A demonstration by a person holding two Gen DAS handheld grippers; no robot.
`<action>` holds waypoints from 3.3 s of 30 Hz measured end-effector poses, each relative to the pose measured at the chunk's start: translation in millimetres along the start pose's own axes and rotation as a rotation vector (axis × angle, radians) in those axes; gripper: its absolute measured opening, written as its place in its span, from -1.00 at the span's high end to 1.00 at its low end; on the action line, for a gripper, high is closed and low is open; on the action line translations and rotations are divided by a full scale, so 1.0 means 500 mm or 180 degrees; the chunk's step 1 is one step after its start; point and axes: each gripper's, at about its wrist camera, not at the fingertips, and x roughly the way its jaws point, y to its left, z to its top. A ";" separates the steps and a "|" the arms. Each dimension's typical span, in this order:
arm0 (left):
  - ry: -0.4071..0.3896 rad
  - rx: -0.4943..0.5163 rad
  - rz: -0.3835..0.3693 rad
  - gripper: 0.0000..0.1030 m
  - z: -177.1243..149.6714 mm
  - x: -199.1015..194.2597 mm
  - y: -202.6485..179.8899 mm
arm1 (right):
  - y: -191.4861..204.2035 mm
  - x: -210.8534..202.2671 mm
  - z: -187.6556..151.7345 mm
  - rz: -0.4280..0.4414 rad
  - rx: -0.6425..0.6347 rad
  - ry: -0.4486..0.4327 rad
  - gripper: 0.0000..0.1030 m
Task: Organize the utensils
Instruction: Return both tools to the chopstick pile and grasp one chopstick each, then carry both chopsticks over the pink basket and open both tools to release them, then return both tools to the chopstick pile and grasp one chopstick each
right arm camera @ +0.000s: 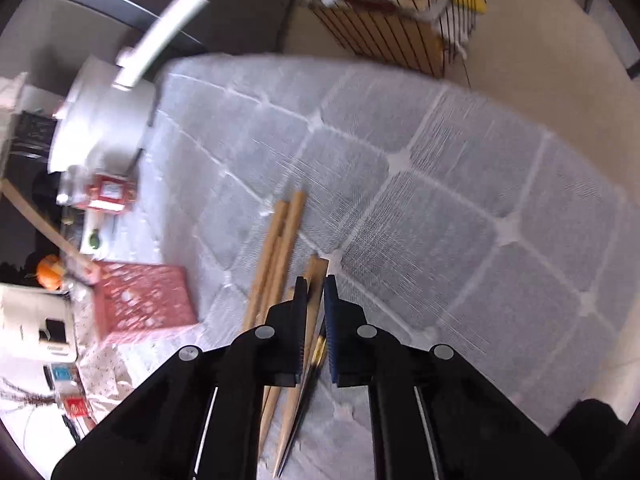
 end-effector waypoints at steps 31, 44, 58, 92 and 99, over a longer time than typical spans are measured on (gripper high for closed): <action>-0.0713 -0.0528 0.0764 0.88 0.287 0.096 0.110 | 0.323 -0.474 -0.002 0.0921 -0.1440 -0.1245 0.86; -0.0595 -0.1165 0.0802 0.62 0.210 0.168 0.246 | 0.405 -0.319 0.034 0.0679 -0.1542 -0.1050 0.86; -0.0555 -0.1129 0.0763 0.41 0.212 0.137 0.244 | 0.418 -0.188 0.049 0.0520 -0.1472 -0.0859 0.42; 0.1480 0.0198 0.0736 -0.86 -0.014 0.529 -0.016 | -0.139 -0.197 0.016 -0.0684 0.0108 -0.0882 -0.86; 0.2053 0.0477 0.0829 -0.17 -0.023 0.714 -0.064 | -0.173 -0.150 0.023 -0.0221 0.0449 -0.0244 -0.86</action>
